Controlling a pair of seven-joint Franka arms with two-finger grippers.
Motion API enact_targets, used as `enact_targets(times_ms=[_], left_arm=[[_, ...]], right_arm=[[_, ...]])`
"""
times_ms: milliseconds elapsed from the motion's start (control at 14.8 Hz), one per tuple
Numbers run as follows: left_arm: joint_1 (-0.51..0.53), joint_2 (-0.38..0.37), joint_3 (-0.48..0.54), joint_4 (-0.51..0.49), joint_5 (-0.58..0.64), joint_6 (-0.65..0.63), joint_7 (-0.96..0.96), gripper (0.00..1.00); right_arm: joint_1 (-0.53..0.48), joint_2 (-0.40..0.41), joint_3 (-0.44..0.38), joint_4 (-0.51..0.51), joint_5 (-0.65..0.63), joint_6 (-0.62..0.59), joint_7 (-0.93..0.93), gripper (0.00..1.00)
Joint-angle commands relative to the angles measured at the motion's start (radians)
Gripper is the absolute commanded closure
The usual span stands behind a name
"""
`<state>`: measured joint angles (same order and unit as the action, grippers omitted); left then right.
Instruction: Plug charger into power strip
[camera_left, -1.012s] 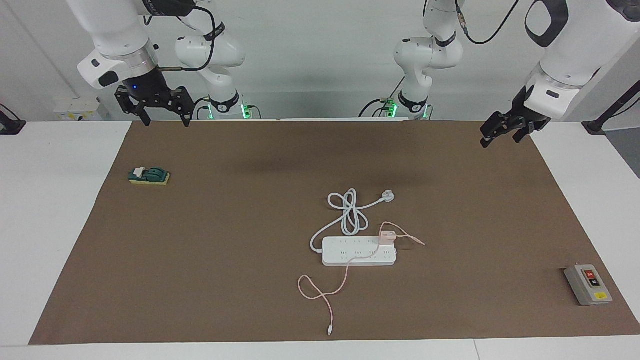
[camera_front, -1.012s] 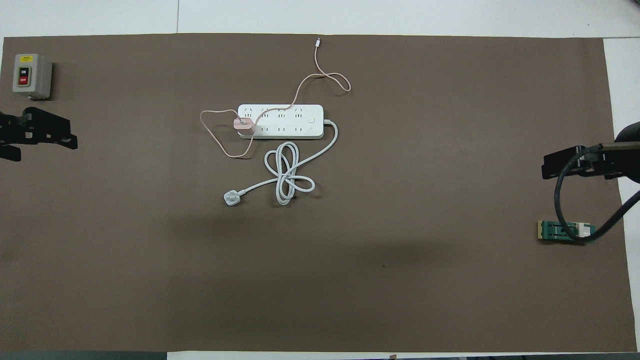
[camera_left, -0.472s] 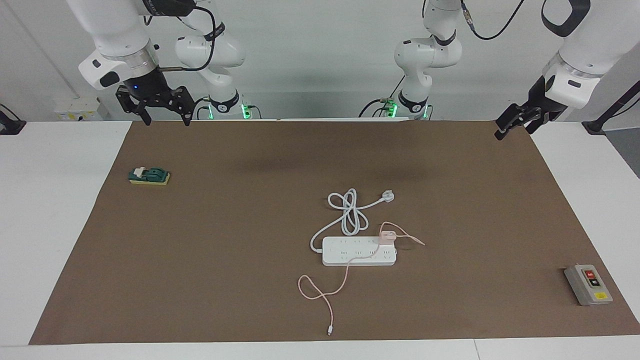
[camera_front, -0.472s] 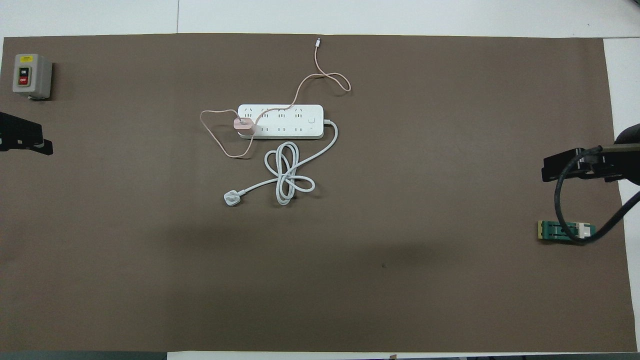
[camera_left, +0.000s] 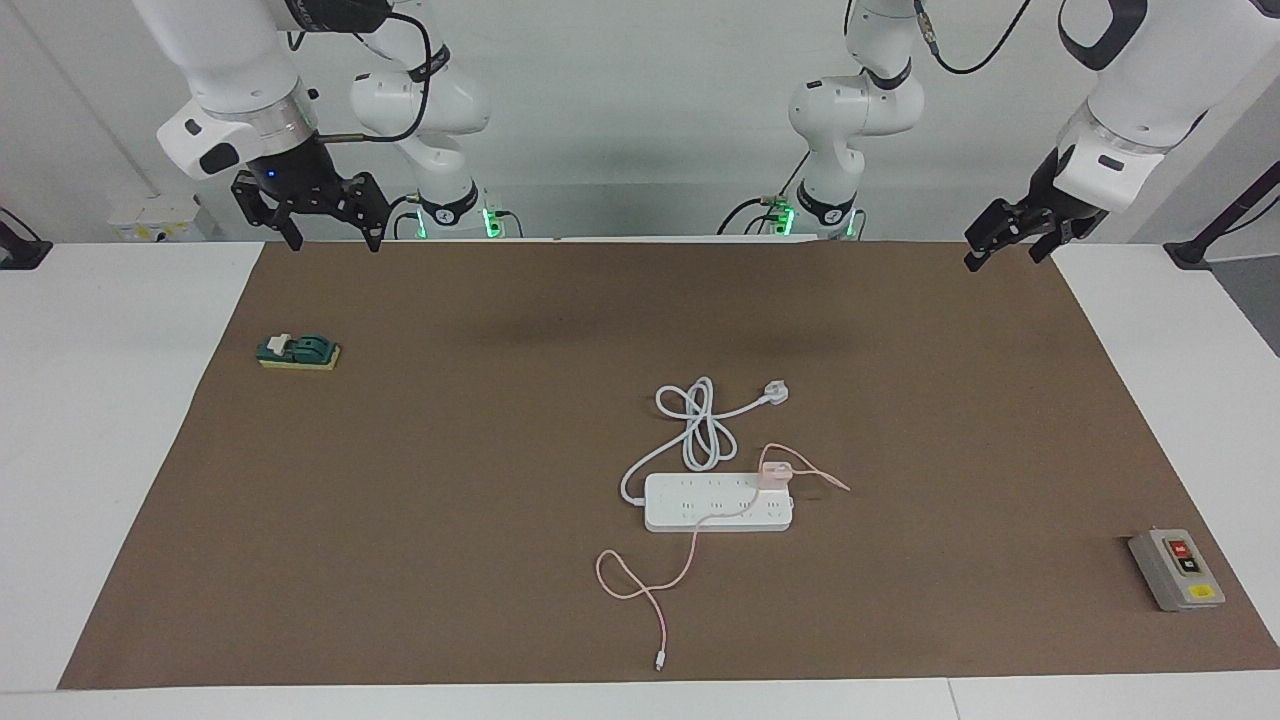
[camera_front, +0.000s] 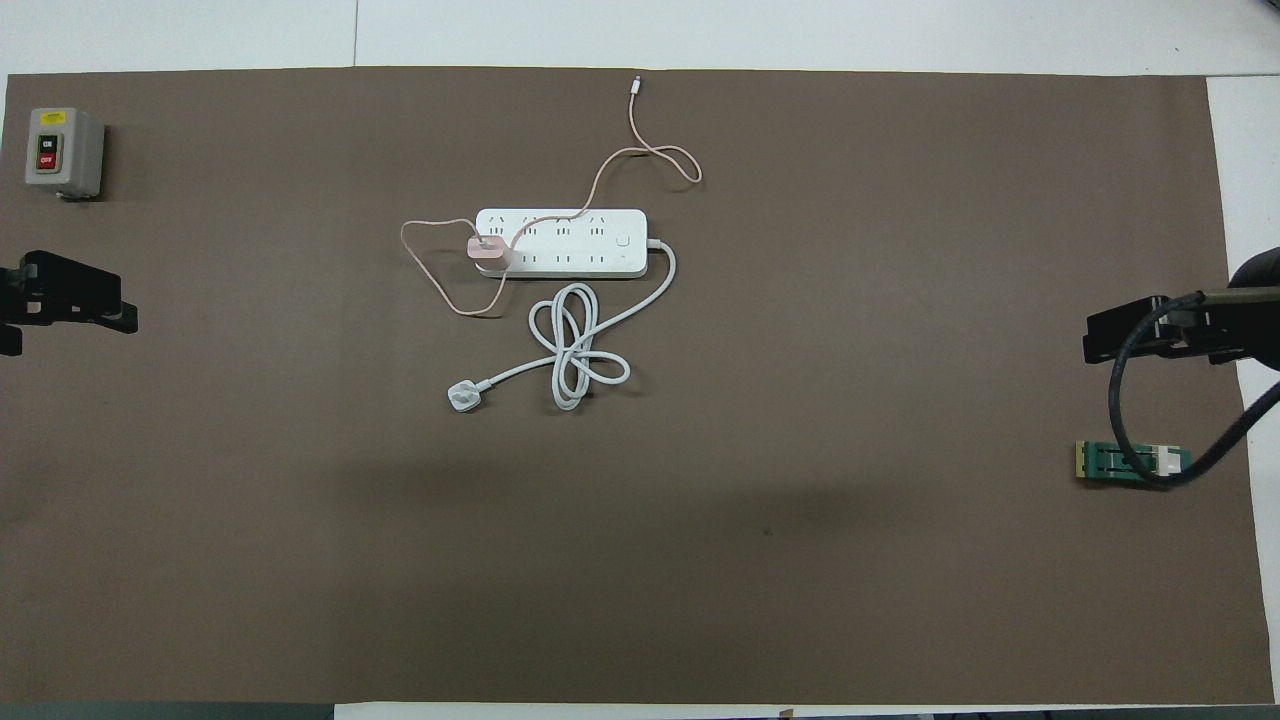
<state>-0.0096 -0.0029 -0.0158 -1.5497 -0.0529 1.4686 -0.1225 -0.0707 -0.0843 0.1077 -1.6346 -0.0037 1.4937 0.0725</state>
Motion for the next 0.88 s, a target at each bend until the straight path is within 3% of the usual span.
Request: enact_targets(times_ms=[0,809], left_arm=[[-0.003,-0.031,0.0,-0.033,0.01,0.002,0.015,0.0],[0.0,-0.014,0.0,0.003,0.065,0.019,0.026,0.0]], right_arm=[[-0.015,-0.025,0.01,-0.024,-0.005,-0.003,-0.007,0.0],[-0.011,-0.025,0.01,-0.025,-0.005,-0.003,-0.007,0.0]])
